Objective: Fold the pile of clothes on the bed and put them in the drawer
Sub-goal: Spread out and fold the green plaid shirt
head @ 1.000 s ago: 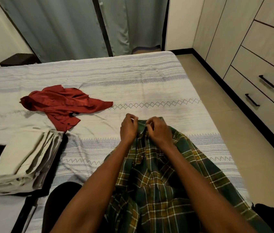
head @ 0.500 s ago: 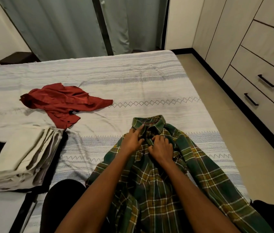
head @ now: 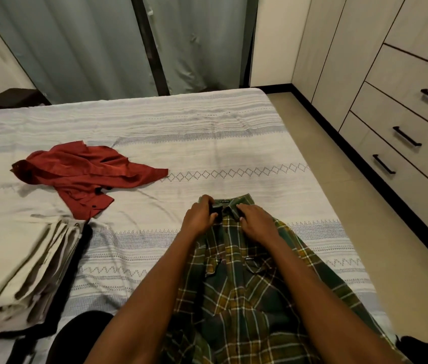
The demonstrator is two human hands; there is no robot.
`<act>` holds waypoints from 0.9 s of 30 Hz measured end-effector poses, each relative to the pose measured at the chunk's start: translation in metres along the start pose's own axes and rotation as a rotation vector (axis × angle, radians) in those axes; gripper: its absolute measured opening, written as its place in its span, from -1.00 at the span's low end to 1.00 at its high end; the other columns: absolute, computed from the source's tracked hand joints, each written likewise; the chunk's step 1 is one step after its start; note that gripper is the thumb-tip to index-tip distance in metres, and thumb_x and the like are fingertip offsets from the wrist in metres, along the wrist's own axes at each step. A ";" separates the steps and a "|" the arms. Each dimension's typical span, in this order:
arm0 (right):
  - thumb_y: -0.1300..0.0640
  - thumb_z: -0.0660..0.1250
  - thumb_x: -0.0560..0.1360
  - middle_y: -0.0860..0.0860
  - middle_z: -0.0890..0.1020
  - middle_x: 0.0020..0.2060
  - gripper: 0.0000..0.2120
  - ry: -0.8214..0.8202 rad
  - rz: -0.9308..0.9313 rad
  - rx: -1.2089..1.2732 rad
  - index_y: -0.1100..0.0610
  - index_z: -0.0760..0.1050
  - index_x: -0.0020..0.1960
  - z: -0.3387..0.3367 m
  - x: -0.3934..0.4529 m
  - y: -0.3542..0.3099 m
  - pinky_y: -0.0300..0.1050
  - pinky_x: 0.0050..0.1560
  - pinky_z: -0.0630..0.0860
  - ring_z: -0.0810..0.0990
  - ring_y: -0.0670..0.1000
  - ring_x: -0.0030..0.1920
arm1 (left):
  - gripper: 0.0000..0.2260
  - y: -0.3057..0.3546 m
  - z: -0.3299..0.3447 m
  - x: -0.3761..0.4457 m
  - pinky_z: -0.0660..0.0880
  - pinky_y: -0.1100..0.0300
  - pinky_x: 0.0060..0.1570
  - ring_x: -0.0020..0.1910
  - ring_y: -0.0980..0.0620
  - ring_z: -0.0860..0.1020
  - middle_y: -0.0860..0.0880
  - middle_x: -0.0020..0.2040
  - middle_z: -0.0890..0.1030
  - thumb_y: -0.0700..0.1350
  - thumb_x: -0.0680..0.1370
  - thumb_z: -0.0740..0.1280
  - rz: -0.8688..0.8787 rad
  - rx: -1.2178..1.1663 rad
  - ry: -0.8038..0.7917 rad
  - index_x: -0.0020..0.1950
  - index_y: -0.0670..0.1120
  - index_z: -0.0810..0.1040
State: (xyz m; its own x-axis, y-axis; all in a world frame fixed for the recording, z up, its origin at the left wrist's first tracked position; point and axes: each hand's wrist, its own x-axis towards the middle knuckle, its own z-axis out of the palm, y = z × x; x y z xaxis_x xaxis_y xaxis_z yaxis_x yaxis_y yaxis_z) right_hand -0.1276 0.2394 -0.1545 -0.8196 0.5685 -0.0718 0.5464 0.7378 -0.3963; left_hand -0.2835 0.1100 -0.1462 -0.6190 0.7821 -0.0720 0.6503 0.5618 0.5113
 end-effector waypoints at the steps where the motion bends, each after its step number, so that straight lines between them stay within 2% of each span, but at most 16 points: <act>1: 0.02 0.15 0.66 0.03 0.33 0.54 -0.50 -0.069 -0.009 -0.032 0.06 0.23 0.58 0.005 0.009 0.003 0.09 0.44 0.29 0.27 0.14 0.51 | -0.64 -0.004 0.003 0.001 0.54 -0.02 0.05 0.08 -0.14 0.56 -0.16 0.18 0.57 -0.04 0.58 0.36 0.009 0.018 0.004 0.32 0.00 0.34; 4: -0.09 -0.04 0.71 0.00 0.00 0.63 -0.44 -0.237 0.006 -0.140 0.07 -0.03 0.65 0.021 0.026 0.010 0.14 0.58 0.02 0.01 0.13 0.61 | -0.57 -0.015 0.017 0.000 0.30 -0.07 0.39 0.43 -0.16 0.33 -0.11 0.43 0.43 -0.01 0.63 0.27 0.045 0.139 -0.002 0.49 0.05 0.29; 6: -0.09 -0.10 0.72 -0.03 -0.11 0.63 -0.44 -0.260 0.019 -0.185 0.05 -0.14 0.65 0.025 0.033 0.013 0.18 0.57 -0.09 -0.07 0.10 0.62 | -0.52 -0.024 0.027 0.000 0.07 -0.13 0.51 0.57 -0.12 0.11 -0.05 0.56 0.25 0.05 0.68 0.11 0.057 0.273 -0.062 0.60 0.10 0.11; 9: -0.10 -0.13 0.72 -0.08 -0.16 0.63 -0.44 -0.261 0.038 -0.202 0.00 -0.20 0.65 0.028 0.041 0.018 0.22 0.56 -0.12 -0.12 0.04 0.62 | -0.50 -0.035 0.041 0.000 -0.10 -0.23 0.51 0.60 -0.09 -0.02 -0.02 0.60 0.14 0.11 0.70 -0.09 0.030 0.385 -0.107 0.62 0.16 -0.18; 13: -0.11 -0.15 0.71 -0.10 -0.19 0.62 -0.45 -0.279 0.048 -0.196 -0.02 -0.23 0.64 0.034 0.045 0.023 0.24 0.56 -0.15 -0.14 0.01 0.62 | -0.51 -0.033 0.044 0.001 -0.16 -0.27 0.49 0.61 -0.06 -0.09 -0.02 0.62 0.08 0.12 0.70 -0.13 -0.001 0.400 -0.137 0.61 0.19 -0.23; 17: -0.04 -0.03 0.71 -0.08 -0.09 0.63 -0.44 -0.212 0.059 -0.148 0.01 -0.11 0.65 0.029 0.042 0.013 0.23 0.57 -0.08 -0.06 0.04 0.62 | -0.50 -0.025 0.038 0.003 -0.13 -0.28 0.50 0.61 -0.11 -0.09 -0.06 0.62 0.07 0.10 0.71 -0.08 -0.014 0.345 -0.189 0.61 0.17 -0.21; 19: 0.01 0.10 0.67 -0.02 0.11 0.62 -0.46 -0.042 0.042 -0.093 0.06 0.11 0.63 0.030 0.032 0.007 0.17 0.56 0.02 0.08 0.08 0.60 | -0.48 -0.023 0.033 0.001 -0.05 -0.24 0.51 0.59 -0.15 0.00 -0.09 0.60 0.14 0.08 0.70 -0.02 0.017 0.333 -0.179 0.62 0.15 -0.15; 21: 0.04 0.23 0.62 0.06 0.40 0.49 -0.55 0.176 -0.024 -0.037 0.09 0.39 0.48 0.032 0.016 0.000 0.15 0.49 0.19 0.28 0.14 0.52 | -0.46 -0.027 0.028 -0.007 0.09 -0.16 0.50 0.55 -0.16 0.13 -0.09 0.55 0.25 0.02 0.68 0.07 0.071 0.334 -0.128 0.63 0.13 -0.06; 22: 0.01 0.27 0.59 0.06 0.51 0.37 -0.62 0.262 -0.060 -0.036 0.09 0.49 0.37 0.035 0.009 -0.004 0.14 0.40 0.30 0.39 0.15 0.43 | -0.45 -0.030 0.028 -0.012 0.17 -0.12 0.47 0.51 -0.16 0.20 -0.09 0.52 0.31 -0.02 0.66 0.12 0.095 0.323 -0.091 0.63 0.13 0.00; 24: -0.14 0.29 0.55 0.02 0.59 0.11 -0.69 0.326 -0.088 -0.084 0.04 0.56 0.14 0.040 -0.002 -0.014 0.09 0.15 0.42 0.50 0.12 0.20 | -0.43 -0.035 0.029 -0.023 0.30 -0.06 0.38 0.42 -0.16 0.32 -0.10 0.46 0.39 -0.08 0.62 0.20 0.116 0.293 -0.011 0.61 0.12 0.13; 26: -0.34 0.25 0.49 -0.01 0.56 0.00 -0.59 0.262 -0.054 -0.174 0.00 0.51 0.01 0.043 -0.009 -0.027 0.06 0.05 0.41 0.49 0.09 0.08 | -0.45 -0.034 0.031 -0.034 0.37 -0.05 0.31 0.36 -0.18 0.38 -0.14 0.41 0.43 -0.10 0.58 0.28 0.102 0.271 0.069 0.56 0.11 0.28; 27: -0.38 0.24 0.46 -0.01 0.54 0.02 -0.54 0.207 -0.022 -0.206 0.00 0.49 0.03 0.044 -0.011 -0.033 0.07 0.08 0.40 0.47 0.09 0.10 | -0.48 -0.031 0.032 -0.039 0.39 -0.04 0.27 0.34 -0.19 0.39 -0.15 0.38 0.45 -0.11 0.56 0.31 0.099 0.259 0.110 0.52 0.10 0.36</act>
State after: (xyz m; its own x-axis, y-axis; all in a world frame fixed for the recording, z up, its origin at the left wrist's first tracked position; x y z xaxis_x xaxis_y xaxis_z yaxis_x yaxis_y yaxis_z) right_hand -0.1443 0.1933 -0.1815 -0.7906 0.5982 0.1311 0.5699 0.7970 -0.1998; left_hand -0.2661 0.0707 -0.1867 -0.5817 0.8106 0.0674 0.7918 0.5454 0.2750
